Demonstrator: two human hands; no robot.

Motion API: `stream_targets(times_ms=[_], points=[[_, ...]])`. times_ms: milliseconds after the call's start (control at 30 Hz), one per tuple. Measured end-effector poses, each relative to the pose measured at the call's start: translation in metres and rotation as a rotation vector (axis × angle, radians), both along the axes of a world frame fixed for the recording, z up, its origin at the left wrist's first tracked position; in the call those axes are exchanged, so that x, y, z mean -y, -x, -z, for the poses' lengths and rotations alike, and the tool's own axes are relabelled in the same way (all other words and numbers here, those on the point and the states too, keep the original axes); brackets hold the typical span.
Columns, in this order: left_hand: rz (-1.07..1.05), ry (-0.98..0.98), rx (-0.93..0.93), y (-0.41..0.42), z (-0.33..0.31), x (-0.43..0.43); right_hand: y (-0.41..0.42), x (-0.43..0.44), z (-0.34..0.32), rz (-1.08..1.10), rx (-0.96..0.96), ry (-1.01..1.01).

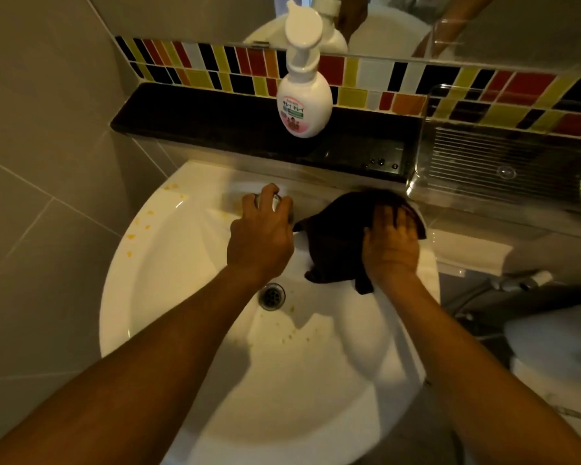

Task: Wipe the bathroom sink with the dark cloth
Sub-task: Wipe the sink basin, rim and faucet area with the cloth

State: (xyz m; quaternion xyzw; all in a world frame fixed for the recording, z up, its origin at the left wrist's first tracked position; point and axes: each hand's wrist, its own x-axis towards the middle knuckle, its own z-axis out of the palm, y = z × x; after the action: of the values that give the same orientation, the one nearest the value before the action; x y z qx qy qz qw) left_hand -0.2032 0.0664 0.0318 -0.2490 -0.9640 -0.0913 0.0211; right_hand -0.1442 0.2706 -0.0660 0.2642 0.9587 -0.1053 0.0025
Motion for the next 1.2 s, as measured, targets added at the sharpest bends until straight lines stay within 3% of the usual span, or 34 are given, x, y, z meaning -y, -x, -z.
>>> stream_targets(times_ms=[200, 300, 567, 667, 833, 1033, 1100, 1200], points=[[-0.011, 0.022, -0.001, 0.002, 0.000, 0.000, -0.087, -0.010, -0.013, 0.169, -0.002, 0.225], [-0.009, 0.027, 0.005, 0.001, -0.003, -0.001, -0.102, -0.009, -0.005, 0.123, -0.019, 0.145], [-0.021, 0.004, 0.026, 0.002, -0.001, -0.002, 0.001, 0.028, 0.002, -0.263, 0.026, -0.149], [-0.027, -0.008, 0.021, 0.003, 0.003, -0.002, 0.026, 0.063, 0.010, -0.346, -0.105, -0.029], [-0.020, -0.003, -0.016, 0.004, 0.001, -0.003, 0.038, 0.102, 0.021, -0.225, -0.220, 0.035], [-0.028, 0.017, 0.007, 0.004, 0.000, -0.003, 0.024, 0.139, 0.042, -0.206, -0.201, 0.060], [-0.024, 0.058, 0.024, 0.004, -0.001, -0.002, 0.018, 0.121, 0.051, -0.331, -0.319, 0.017], [-0.029, 0.093, 0.042, 0.004, -0.003, -0.003, 0.006, 0.081, 0.053, -0.723, -0.398, -0.081]])
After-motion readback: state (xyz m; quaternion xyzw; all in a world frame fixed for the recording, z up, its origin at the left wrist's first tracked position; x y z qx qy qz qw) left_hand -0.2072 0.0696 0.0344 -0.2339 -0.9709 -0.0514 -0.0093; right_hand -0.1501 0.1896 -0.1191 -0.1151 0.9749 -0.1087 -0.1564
